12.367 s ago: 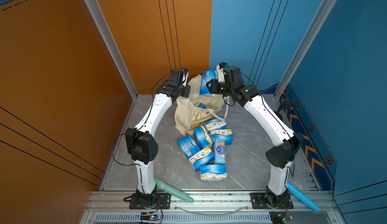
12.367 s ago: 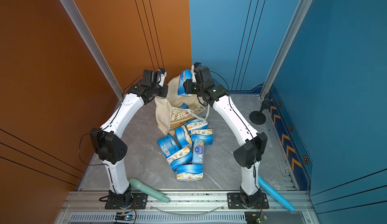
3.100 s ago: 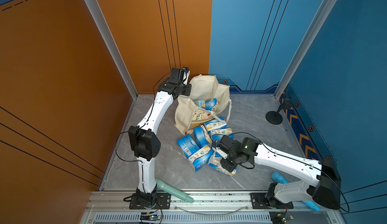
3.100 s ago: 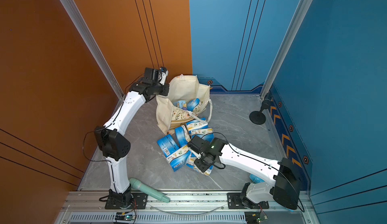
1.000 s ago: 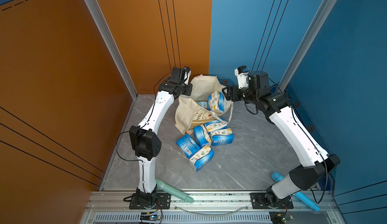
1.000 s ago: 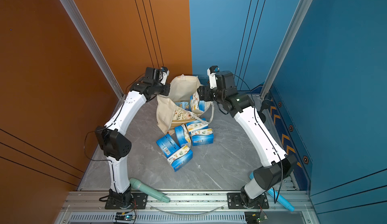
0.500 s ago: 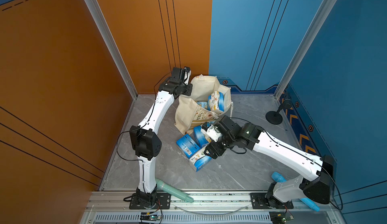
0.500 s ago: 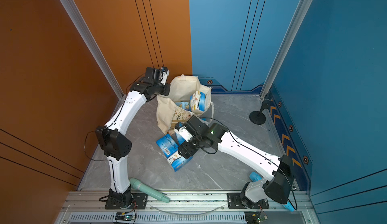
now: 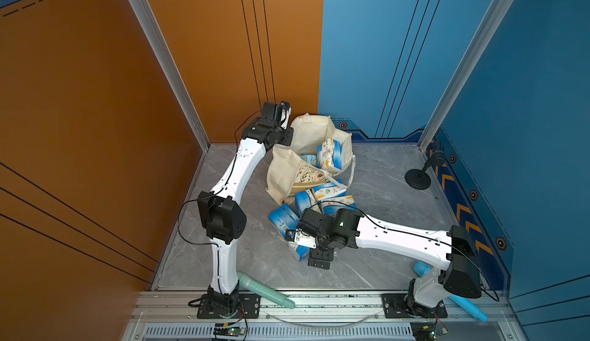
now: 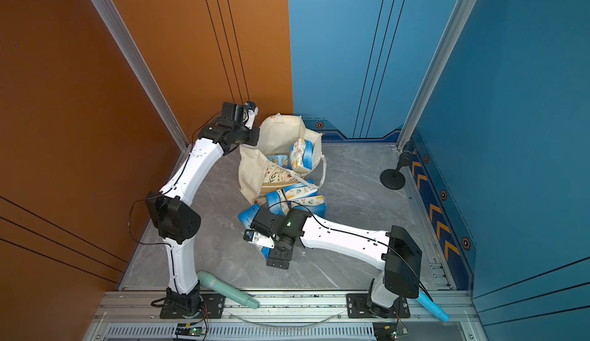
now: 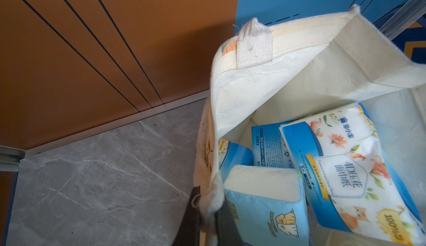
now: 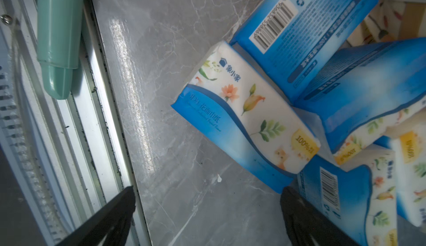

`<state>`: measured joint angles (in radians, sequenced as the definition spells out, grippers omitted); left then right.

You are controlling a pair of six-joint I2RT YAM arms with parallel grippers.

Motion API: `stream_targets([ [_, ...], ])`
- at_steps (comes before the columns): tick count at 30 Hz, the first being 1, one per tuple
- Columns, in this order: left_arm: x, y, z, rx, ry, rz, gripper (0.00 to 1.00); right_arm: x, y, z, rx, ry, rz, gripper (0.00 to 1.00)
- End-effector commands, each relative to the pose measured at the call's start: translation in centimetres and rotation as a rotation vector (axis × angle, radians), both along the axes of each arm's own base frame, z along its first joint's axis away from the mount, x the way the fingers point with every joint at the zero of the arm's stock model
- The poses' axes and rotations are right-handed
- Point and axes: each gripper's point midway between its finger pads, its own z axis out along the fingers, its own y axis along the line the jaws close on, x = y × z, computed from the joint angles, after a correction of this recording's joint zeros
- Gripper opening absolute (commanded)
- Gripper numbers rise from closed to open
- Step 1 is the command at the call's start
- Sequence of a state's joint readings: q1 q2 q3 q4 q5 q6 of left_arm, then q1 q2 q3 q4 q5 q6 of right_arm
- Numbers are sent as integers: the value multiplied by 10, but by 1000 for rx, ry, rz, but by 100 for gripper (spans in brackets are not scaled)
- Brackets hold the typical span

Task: Put tissues into the canvas bag
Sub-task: Pick up the pack of facial tissues from the center of the board.

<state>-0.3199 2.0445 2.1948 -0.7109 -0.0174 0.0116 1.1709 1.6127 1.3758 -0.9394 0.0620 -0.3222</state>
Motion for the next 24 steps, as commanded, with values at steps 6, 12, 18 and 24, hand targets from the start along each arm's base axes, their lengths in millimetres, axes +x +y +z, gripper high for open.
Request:
stream_targets([
  [6,-2,3,-7,4,27,-11,0,10,5,8,1,-99,165,100],
  [12,-2,4,-9,3,30,-11,0,9,15,-2,-19,-69,225,100],
  [18,-2,4,-8,-1,29,-12,0,20,23,-7,-40,-80,244,100],
  [24,-1,5,-9,-3,32,-13,0,30,32,-16,-56,-77,259,100],
])
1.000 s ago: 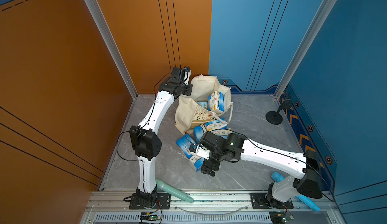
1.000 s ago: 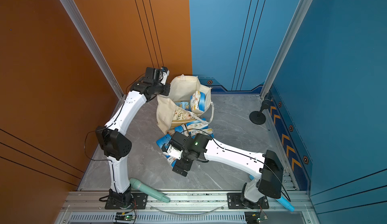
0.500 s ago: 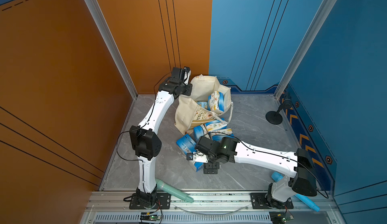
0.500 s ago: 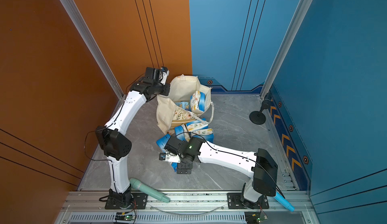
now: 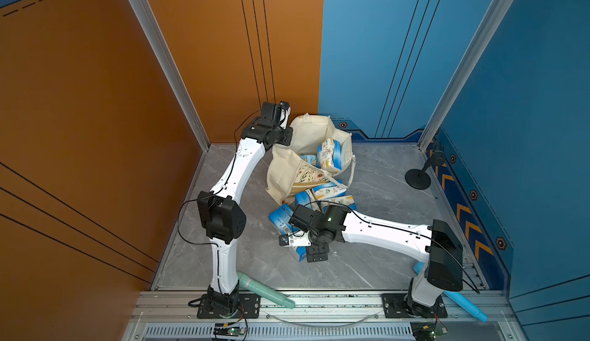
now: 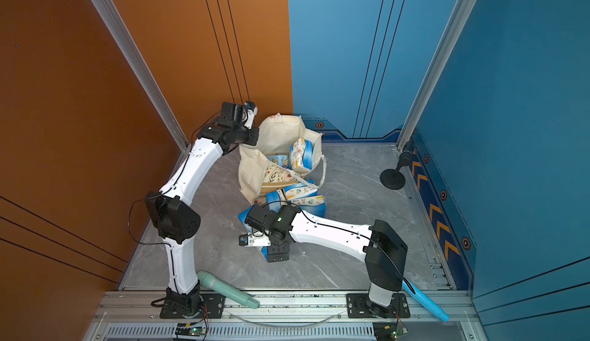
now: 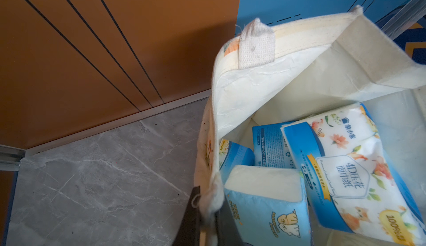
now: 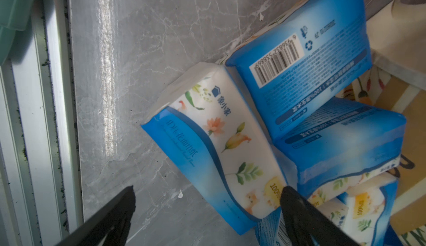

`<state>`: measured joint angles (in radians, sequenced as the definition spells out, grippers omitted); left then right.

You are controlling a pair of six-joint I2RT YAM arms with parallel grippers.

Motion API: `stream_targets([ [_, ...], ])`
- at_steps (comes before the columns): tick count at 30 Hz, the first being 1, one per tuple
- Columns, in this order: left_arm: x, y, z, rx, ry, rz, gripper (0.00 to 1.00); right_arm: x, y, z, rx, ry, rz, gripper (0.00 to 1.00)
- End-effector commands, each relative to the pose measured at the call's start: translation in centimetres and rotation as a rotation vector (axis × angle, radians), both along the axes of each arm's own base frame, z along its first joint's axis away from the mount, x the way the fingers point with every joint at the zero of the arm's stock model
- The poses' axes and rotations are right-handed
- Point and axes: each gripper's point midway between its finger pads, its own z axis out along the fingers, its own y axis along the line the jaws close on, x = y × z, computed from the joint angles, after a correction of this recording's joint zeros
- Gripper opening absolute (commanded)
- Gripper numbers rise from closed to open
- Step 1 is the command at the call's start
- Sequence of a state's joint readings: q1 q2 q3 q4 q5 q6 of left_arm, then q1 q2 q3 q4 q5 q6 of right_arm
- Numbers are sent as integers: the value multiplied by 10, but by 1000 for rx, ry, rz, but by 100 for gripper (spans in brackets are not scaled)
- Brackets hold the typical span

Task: Put tissues into the canvas bag
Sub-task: Pick up the pack of facial tissues from the center of the board.

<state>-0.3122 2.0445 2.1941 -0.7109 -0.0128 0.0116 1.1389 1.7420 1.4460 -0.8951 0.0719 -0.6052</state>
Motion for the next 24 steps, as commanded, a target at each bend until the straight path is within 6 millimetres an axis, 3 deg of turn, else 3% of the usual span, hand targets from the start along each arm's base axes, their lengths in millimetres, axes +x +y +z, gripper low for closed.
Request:
stream_targets([
  [1,-2,2,-9,-1,32,-17,0,7,12,2,20,-6,29,100],
  [10,0,7,-14,-3,41,-13,0,7,18,-23,-11,64,32,100],
  [24,1,7,-14,-10,45,-14,0,16,7,-50,-57,122,-34,96],
])
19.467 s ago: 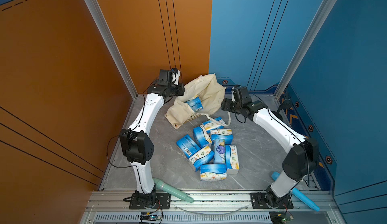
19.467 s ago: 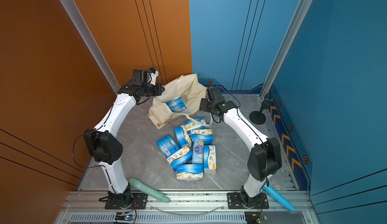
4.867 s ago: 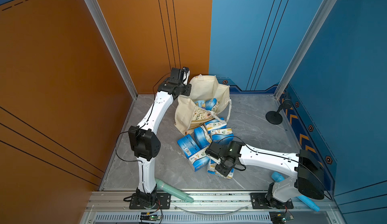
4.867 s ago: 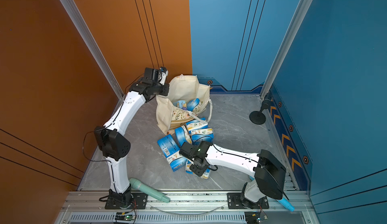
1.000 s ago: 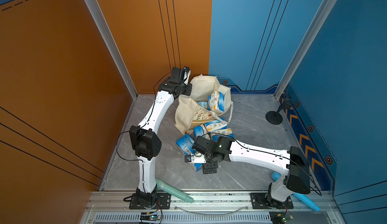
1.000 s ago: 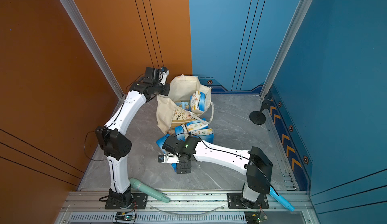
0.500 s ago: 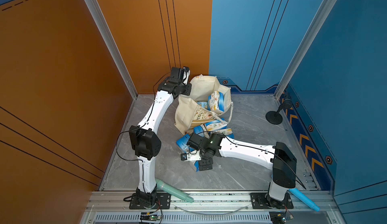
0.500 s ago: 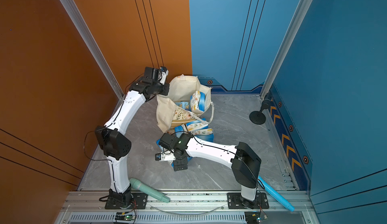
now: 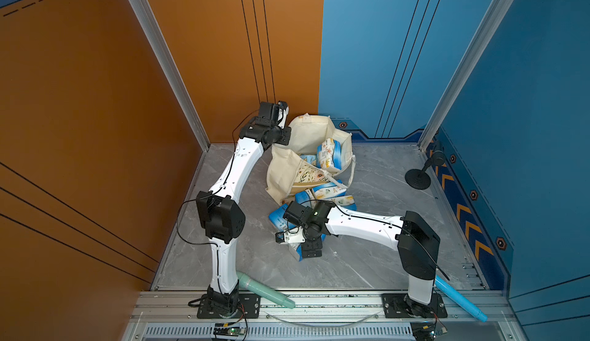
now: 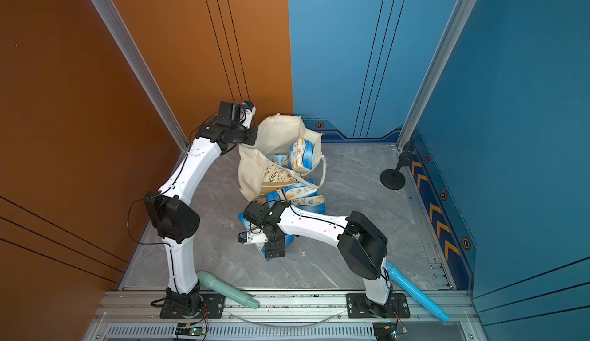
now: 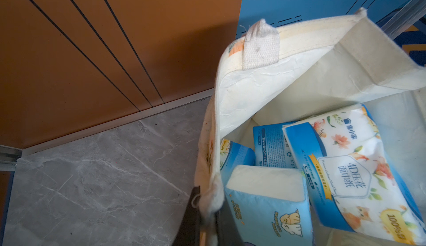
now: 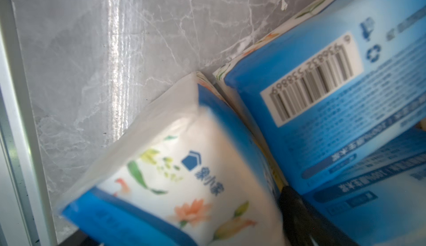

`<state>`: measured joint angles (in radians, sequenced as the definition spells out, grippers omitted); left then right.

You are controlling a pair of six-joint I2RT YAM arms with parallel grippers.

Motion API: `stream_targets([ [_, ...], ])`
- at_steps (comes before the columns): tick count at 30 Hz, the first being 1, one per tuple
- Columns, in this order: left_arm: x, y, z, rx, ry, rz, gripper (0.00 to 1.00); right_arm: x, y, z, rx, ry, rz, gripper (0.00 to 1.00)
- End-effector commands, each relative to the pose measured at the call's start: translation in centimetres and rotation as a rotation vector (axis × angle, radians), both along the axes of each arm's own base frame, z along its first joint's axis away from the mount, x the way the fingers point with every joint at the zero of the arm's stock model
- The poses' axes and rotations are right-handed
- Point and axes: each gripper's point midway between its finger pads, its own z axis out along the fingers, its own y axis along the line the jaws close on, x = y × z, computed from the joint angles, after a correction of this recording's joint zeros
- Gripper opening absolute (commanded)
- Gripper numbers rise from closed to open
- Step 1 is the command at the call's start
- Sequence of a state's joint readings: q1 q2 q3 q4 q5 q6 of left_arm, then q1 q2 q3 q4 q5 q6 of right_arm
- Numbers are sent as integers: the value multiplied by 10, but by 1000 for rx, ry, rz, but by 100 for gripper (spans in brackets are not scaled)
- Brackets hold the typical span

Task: Put tissues into the canvas bag
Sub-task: Pick up the pack of facial tissues from the center of the board.

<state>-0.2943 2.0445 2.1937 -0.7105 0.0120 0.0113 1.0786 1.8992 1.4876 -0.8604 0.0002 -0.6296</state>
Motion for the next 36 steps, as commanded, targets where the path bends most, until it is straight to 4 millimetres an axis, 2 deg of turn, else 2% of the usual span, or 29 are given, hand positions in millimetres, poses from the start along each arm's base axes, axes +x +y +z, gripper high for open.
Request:
stream_targets([
  [1,-1,1,-14,4,40,-12,0,-3,-6,-6,-14,34,-26,95],
  [7,-2,1,-12,4,36,-12,0,-16,-21,-12,-47,83,-84,89],
  [12,-2,1,-13,6,38,-11,0,-31,-40,-19,-116,147,-184,75],
  [16,-2,0,-12,5,36,-11,0,-35,-48,-23,-134,158,-253,72],
  [19,-2,-3,-12,6,35,-16,0,-38,-45,-23,-121,181,-293,60],
  [22,-3,-4,-13,8,37,-18,0,-36,-44,-15,-91,171,-335,44],
  [24,-3,-5,-13,11,36,-18,0,-32,-41,1,-33,177,-379,25],
  [26,-3,-4,-13,11,36,-18,0,-26,-38,21,41,189,-431,14],
  [31,-3,-4,-14,16,36,-16,0,-13,-34,95,286,224,-494,13],
  [34,-3,-3,-13,20,33,-16,0,-3,-35,147,470,257,-526,15],
  [36,-3,-2,-13,24,32,-15,0,11,-41,185,609,249,-575,17],
])
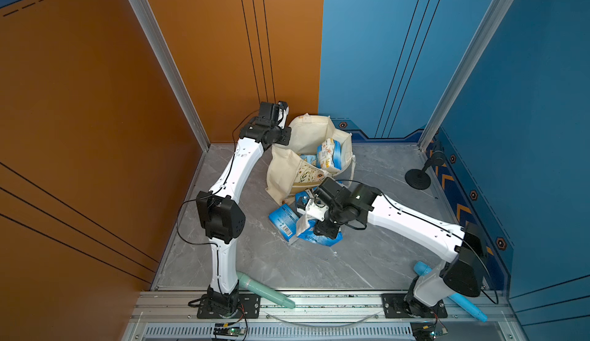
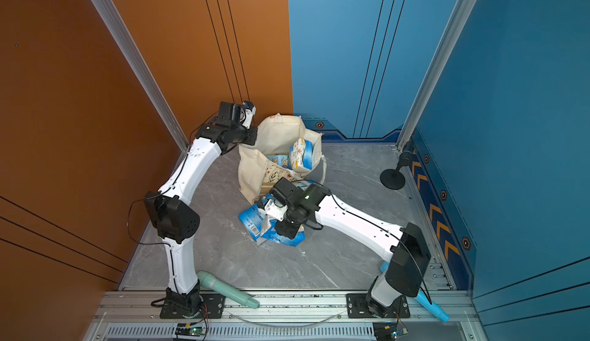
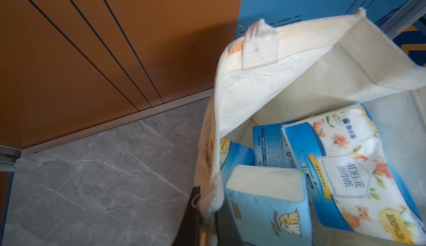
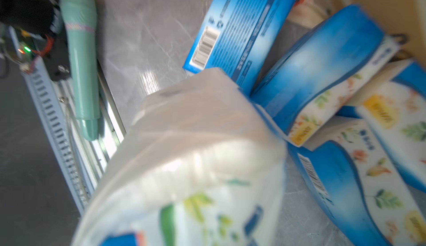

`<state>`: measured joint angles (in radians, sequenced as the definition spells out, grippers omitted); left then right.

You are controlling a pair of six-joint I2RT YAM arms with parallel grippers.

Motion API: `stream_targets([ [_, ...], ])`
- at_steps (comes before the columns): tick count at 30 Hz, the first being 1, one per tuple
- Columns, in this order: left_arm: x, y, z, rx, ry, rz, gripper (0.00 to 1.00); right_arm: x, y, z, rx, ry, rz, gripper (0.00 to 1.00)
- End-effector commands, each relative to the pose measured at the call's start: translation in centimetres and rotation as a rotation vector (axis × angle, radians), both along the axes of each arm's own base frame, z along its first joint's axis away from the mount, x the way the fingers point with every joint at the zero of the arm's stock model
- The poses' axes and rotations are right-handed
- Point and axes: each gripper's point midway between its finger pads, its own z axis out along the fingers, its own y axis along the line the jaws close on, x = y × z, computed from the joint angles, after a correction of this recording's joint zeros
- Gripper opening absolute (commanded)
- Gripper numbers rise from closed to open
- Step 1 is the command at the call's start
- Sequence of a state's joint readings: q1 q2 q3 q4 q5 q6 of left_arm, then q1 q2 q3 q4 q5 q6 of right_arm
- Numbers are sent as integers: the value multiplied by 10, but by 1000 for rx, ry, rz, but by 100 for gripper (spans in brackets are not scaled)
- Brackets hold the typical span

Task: Put tissues into the canvas bag
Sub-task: Place the pack of facial tissues in the canvas bag.

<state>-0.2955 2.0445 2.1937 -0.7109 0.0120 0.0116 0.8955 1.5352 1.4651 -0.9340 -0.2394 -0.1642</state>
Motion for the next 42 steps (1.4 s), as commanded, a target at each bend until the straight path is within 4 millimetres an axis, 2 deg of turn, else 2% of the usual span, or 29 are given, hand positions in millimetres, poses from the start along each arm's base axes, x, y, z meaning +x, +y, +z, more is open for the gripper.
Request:
stream_targets([
  [1,-2,-1,-13,25,31,-14,0,11,-1,76,264,-9,-93,17],
  [4,-2,-2,-14,25,32,-15,0,46,-24,128,414,-107,-244,17],
  [7,-1,-3,-13,23,31,-18,0,91,-60,171,537,-239,-440,16],
  [9,-1,-4,-14,23,32,-17,0,117,-77,186,581,-319,-537,17],
  [13,1,-5,-14,21,31,-18,0,161,-82,194,606,-390,-611,19],
  [18,2,-8,-14,24,31,-18,0,218,-63,189,606,-415,-646,19],
  [21,2,-8,-14,27,32,-18,0,247,-43,188,642,-392,-654,18],
  [26,3,-7,-15,28,33,-14,0,285,-10,151,650,-301,-686,18],
  [31,3,-6,-13,28,29,-14,0,295,17,104,564,-232,-689,20],
  [35,4,-4,-13,26,29,-12,0,304,20,66,480,-196,-722,32],
  [37,4,-3,-13,26,30,-11,0,306,18,57,464,-183,-735,46],
  [39,3,-3,-14,26,30,-10,0,307,16,56,462,-179,-741,53],
  [42,3,-1,-14,27,32,-8,0,307,9,68,475,-199,-753,67],
])
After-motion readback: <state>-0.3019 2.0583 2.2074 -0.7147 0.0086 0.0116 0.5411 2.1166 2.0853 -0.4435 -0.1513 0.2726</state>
